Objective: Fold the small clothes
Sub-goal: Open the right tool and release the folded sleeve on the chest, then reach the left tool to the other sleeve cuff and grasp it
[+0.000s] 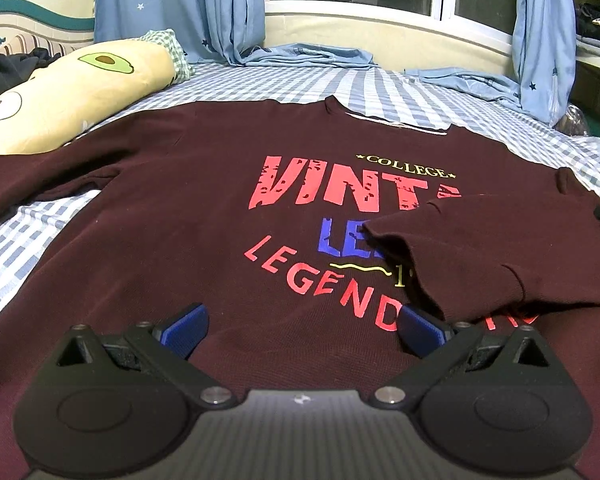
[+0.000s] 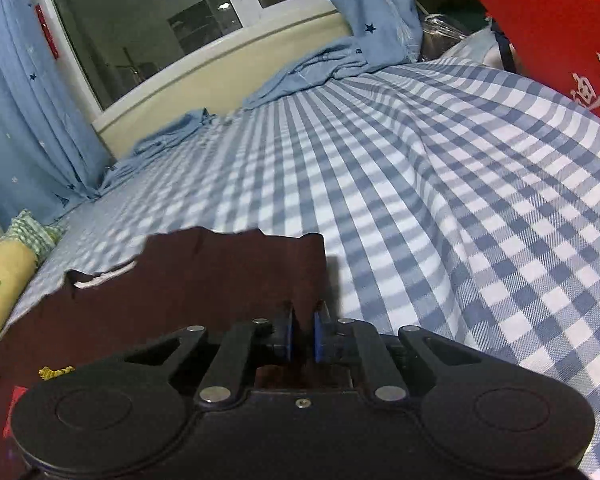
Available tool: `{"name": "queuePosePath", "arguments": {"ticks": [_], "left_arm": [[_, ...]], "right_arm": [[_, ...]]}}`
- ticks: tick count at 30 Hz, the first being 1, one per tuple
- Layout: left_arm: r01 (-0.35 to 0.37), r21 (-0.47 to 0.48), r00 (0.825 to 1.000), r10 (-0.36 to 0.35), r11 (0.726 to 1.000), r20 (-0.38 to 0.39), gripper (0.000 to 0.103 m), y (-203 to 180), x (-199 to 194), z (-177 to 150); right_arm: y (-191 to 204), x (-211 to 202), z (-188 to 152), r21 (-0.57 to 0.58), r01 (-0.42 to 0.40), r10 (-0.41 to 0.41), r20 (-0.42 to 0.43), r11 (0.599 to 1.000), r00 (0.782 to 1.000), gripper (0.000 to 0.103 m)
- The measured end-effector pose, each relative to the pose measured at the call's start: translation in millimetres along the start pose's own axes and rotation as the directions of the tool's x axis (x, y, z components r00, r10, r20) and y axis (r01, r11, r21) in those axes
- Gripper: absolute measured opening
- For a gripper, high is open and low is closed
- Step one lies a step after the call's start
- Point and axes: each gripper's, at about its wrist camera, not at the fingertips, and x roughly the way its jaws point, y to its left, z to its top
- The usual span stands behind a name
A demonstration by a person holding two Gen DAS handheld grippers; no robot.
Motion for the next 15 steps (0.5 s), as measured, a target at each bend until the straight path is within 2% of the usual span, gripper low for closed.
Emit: {"name": "queuePosePath", "arguments": {"ticks": [3, 5, 7, 9, 13, 15], "left_arm": [[-0.001, 0.001, 1.0, 0.001, 1.0, 0.0, 0.102, 1, 0, 0], [-0.001, 0.002, 1.0, 0.001, 1.0, -0.001, 0.102, 0, 0, 0], [-0.002, 0.002, 1.0, 0.002, 1.0, -0.002, 0.102, 0, 0, 0], [-0.003, 0.003, 1.0, 0.003, 1.0, -0.004, 0.102, 0, 0, 1], [-0.023, 0.021, 1.0, 0.024, 0.999, -0.018, 0.102, -3, -2, 4], [-0.035, 0.026, 0.998, 0.036, 0.999, -0.045, 0.102, -4, -7, 8]], "right_arm": [[-1, 0, -6, -0.008, 0.008, -0.008, 0.016, 1.0, 1.0, 0.018], [1, -6, -7, -0.024, 0.023, -0.022, 0.024, 0.999, 0.999, 0.029], [2, -16, -10, -0.043, 0.042, -0.04, 0.04, 0.998, 0.998, 0.052], [5, -29, -15, -0.065, 0.049, -0.046, 0.056, 0.997, 0.997, 0.066], [14, -64, -28, -0.077, 0.041, -0.033, 0.101, 0.996, 0.994, 0.087], [22, -83, -35, -0.095, 0.021, -0.01, 0.118, 0.995, 0.993, 0.094]]}}
